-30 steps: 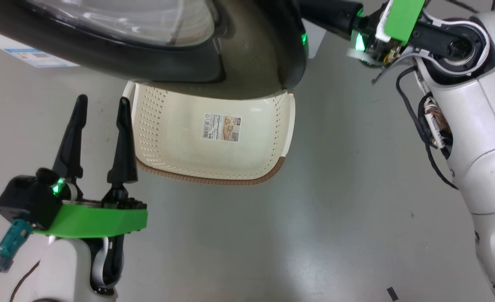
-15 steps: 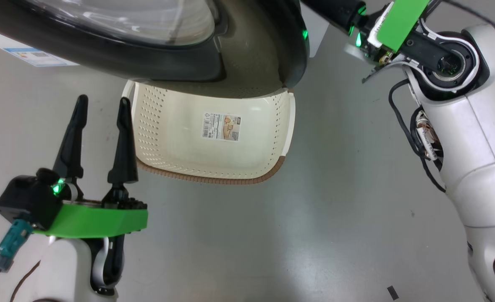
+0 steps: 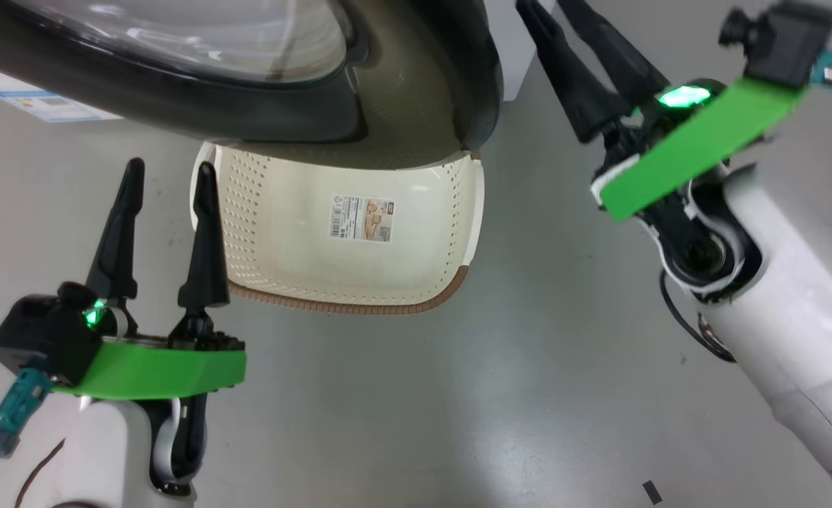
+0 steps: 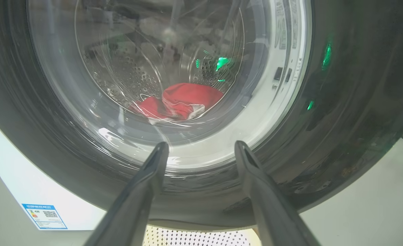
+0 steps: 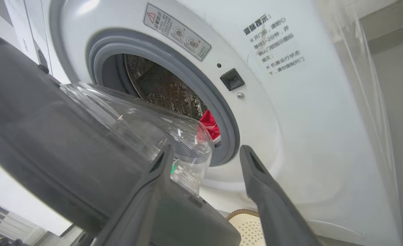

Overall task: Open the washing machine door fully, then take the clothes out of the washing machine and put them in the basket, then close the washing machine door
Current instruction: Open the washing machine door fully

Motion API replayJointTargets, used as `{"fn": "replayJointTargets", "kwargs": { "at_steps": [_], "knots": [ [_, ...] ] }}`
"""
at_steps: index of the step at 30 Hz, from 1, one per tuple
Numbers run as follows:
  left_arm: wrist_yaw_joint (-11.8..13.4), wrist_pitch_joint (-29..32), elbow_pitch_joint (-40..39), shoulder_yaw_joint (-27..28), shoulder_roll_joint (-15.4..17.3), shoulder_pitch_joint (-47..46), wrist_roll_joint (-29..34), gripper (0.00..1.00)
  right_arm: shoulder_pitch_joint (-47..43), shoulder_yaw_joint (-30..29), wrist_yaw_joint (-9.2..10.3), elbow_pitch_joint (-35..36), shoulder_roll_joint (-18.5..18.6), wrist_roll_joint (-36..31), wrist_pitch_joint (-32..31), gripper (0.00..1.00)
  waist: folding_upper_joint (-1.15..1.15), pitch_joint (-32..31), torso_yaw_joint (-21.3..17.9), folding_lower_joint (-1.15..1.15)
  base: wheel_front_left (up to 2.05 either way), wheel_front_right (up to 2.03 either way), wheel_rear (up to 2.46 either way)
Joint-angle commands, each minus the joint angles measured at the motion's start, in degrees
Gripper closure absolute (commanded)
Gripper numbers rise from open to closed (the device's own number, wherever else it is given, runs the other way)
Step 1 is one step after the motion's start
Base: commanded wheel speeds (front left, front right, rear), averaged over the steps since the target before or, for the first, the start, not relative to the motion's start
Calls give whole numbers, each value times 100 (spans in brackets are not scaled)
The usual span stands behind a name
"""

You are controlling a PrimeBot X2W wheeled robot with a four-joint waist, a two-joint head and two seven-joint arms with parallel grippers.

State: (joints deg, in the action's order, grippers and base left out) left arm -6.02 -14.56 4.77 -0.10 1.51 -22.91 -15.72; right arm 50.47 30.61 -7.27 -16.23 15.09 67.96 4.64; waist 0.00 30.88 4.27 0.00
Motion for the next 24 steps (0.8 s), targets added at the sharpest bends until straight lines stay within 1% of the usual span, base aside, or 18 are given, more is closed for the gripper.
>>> {"fn": "replayJointTargets", "kwargs": {
  "at_steps": [1, 3, 5, 6, 9, 10, 15, 19, 24],
  "knots": [
    [5, -44, -124, 188, 137, -10, 12, 0, -169, 91, -22, 138, -8, -134, 159, 0, 0, -22, -20, 0, 0, 0, 0],
    [3, -44, -122, 208, 137, 13, 26, 0, -223, 311, -22, -2, 144, -433, 742, 0, 0, -56, -48, 0, 0, 0, 0],
    [0, -44, -128, 238, 137, 40, 42, 0, -219, 412, -22, -221, 260, -898, 980, 0, 0, -80, -82, 0, 0, 0, 0],
    [-2, -44, -129, 248, 137, 52, 50, 0, -227, 325, -22, -327, 254, -1097, 1018, 0, 0, -93, -95, 0, 0, 0, 0],
    [-13, -44, -177, 221, 137, 58, 289, 0, -378, -444, -22, -262, 65, -2098, 1031, 0, 0, -101, -109, 0, 0, 0, 0],
    [-1, -44, -191, 197, 137, 60, 264, 0, -630, -902, -22, -177, -151, -2704, 1033, 0, 0, -128, -106, 0, 0, 0, 0],
    [45, -44, -220, 123, 137, 73, 190, 0, -1211, -1848, -22, 227, -614, -4143, 1034, 0, 0, -184, -85, 0, 0, 0, 0],
    [62, -44, -256, 71, 137, 76, 166, 0, -1686, -2401, -22, 766, -901, -4958, 1035, 0, 0, -206, -41, 0, 0, 0, 0],
    [83, -44, -383, 64, 137, 87, 136, 0, -2228, -2746, -22, 1413, -1070, -5449, 1035, 0, 0, -186, -6, 0, 0, 0, 0]
  ]
}}
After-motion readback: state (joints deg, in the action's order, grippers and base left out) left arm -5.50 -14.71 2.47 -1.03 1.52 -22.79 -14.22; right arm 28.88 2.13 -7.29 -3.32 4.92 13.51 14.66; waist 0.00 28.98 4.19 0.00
